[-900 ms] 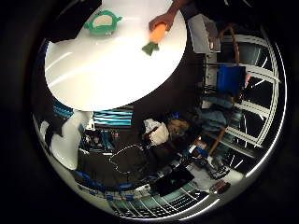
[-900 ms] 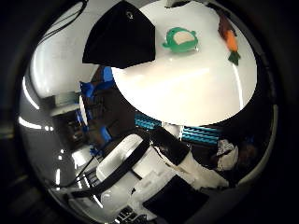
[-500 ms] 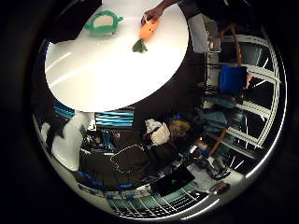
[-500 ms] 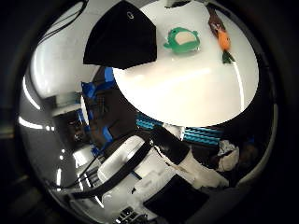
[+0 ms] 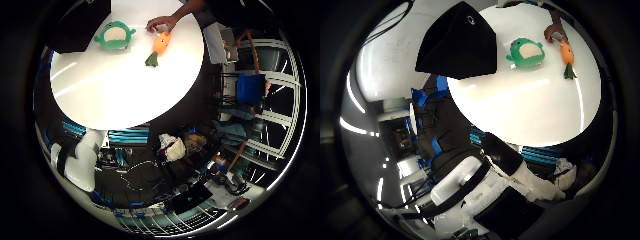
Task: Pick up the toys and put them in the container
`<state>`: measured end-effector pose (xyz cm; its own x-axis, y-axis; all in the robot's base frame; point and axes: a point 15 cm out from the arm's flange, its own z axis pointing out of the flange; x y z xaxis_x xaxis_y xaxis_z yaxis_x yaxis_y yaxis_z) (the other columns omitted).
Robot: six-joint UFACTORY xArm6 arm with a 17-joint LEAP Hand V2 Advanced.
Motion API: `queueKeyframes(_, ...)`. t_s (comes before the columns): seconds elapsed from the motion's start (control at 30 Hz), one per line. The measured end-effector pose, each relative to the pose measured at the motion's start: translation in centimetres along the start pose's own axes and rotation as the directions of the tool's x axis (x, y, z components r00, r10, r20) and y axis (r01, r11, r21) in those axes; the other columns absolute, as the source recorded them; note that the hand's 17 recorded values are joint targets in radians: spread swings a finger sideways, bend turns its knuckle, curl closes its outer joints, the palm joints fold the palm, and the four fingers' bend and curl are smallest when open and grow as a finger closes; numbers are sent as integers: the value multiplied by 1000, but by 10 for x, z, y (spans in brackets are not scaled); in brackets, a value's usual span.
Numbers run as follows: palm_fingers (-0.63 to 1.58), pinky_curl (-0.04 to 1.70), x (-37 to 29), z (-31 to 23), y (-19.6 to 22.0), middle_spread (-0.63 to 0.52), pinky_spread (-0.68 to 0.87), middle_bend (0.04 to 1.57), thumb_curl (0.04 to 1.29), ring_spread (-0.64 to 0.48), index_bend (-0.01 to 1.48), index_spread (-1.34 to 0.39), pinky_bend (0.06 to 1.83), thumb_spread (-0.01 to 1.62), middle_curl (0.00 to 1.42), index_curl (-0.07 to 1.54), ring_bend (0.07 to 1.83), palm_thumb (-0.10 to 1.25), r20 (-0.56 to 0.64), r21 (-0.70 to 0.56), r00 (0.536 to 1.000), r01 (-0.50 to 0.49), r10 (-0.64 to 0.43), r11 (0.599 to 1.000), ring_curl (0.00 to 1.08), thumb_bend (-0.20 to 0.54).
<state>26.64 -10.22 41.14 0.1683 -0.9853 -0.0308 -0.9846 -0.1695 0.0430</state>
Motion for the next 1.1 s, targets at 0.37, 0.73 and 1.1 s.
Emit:
queueKeyframes(0.37, 209, 293, 7, 7, -46, 23, 419, 195, 274, 197, 160, -396, 389, 1162, 320, 276, 290, 510, -32, 58, 999, -2, 4, 998, 252, -20)
queueKeyframes(0.73, 192, 294, 14, 41, -124, 26, 420, 195, 273, 198, 160, -392, 406, 1152, 320, 274, 305, 493, -52, 110, 999, -3, 9, 994, 250, -20)
queueKeyframes(1.1, 171, 291, -6, 106, -204, 34, 434, 192, 271, 204, 160, -393, 421, 1141, 316, 276, 307, 465, 13, 112, 1000, 6, -7, 994, 249, -21)
